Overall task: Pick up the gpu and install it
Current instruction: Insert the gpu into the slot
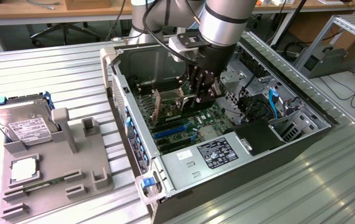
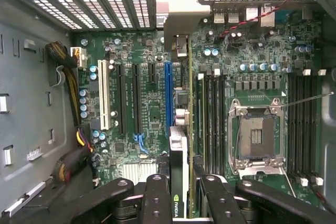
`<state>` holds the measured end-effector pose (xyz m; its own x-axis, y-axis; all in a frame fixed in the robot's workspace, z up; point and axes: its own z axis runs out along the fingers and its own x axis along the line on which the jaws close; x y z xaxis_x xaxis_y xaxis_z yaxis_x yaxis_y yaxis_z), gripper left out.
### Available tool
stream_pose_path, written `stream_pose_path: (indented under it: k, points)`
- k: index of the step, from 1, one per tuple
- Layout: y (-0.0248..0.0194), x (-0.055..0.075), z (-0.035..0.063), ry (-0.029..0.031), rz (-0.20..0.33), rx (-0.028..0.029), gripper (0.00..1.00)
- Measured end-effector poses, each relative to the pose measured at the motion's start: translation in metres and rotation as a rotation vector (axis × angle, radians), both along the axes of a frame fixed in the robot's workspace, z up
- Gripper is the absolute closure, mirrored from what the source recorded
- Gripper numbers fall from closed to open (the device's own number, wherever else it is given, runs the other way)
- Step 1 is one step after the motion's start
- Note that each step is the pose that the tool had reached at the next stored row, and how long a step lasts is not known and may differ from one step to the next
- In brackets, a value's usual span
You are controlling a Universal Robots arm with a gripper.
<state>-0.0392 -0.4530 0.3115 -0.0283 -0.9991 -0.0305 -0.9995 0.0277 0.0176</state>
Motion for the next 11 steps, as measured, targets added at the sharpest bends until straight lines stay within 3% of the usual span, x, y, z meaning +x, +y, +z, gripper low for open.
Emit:
stream_pose_path:
  k: [11]
  points:
    - [-0.0011, -0.0034, -0.0063, 0.0000, 0.000, 0.0003, 0.73]
